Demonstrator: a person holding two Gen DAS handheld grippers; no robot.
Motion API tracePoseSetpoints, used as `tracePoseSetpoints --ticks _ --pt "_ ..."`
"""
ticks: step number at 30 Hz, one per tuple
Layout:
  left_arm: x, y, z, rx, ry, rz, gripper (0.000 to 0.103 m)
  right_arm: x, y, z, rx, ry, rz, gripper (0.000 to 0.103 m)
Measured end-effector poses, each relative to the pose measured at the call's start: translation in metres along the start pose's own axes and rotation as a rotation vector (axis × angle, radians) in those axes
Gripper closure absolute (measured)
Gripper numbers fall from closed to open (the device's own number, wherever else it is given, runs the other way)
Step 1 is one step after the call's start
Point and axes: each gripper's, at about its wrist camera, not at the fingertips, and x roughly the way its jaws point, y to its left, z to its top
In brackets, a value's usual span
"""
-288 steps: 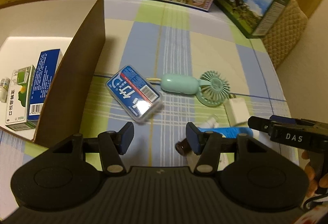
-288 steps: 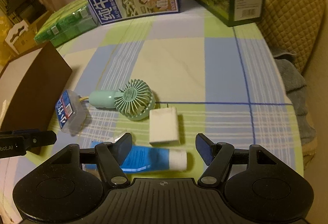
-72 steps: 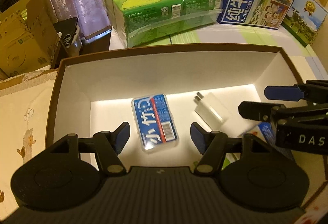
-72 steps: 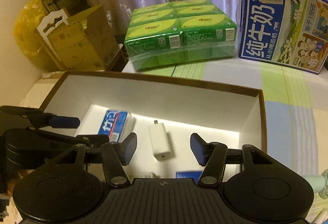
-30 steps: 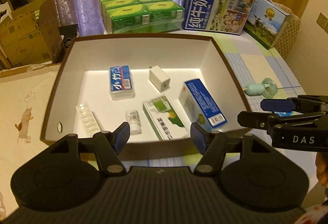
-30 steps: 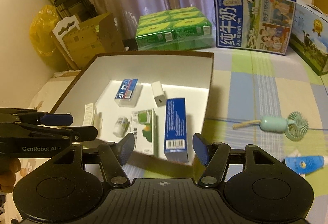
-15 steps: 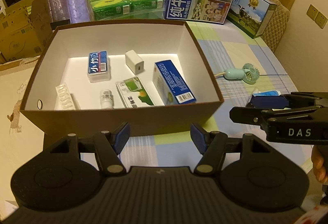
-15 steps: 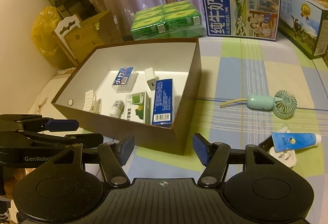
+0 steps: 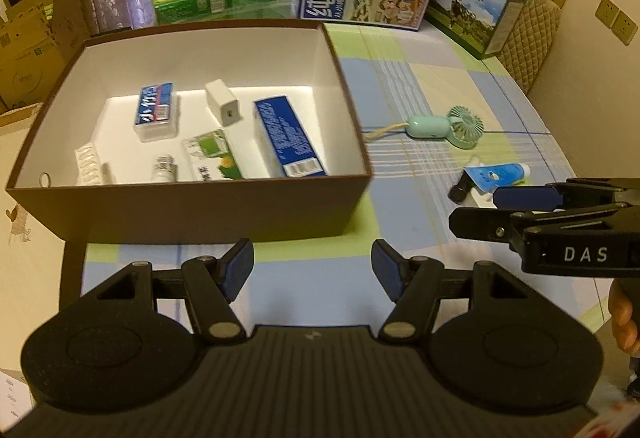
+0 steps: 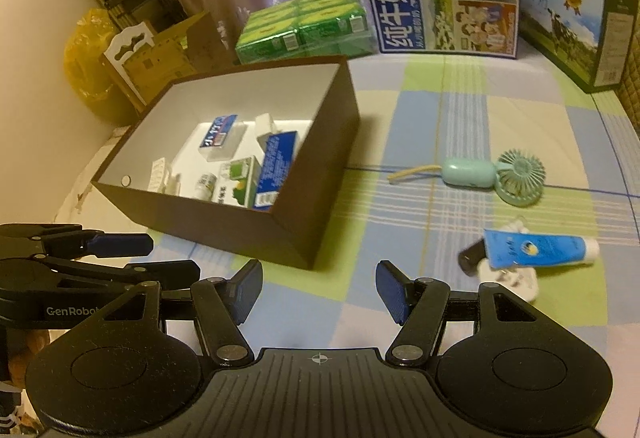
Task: Organize rigid objects
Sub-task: 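Move both tools back toward the blue tube and second white plug, then lower the left tool onto the white plug and close it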
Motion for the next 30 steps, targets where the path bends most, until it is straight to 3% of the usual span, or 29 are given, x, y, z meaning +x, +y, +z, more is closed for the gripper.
tracePoseSetpoints --ticks 16,30 --pt "0.041 -0.092 -0.004 0.068 0.060 -0.072 0.045 -0.040 -0.111 -0.029 0.126 0.034 -0.109 0.043" --pt "0.086 -0.154 -0.003 0.103 0.070 -0.111 0.046 -0.054 -0.182 -0.043 0.177 0.026 -0.174 0.043"
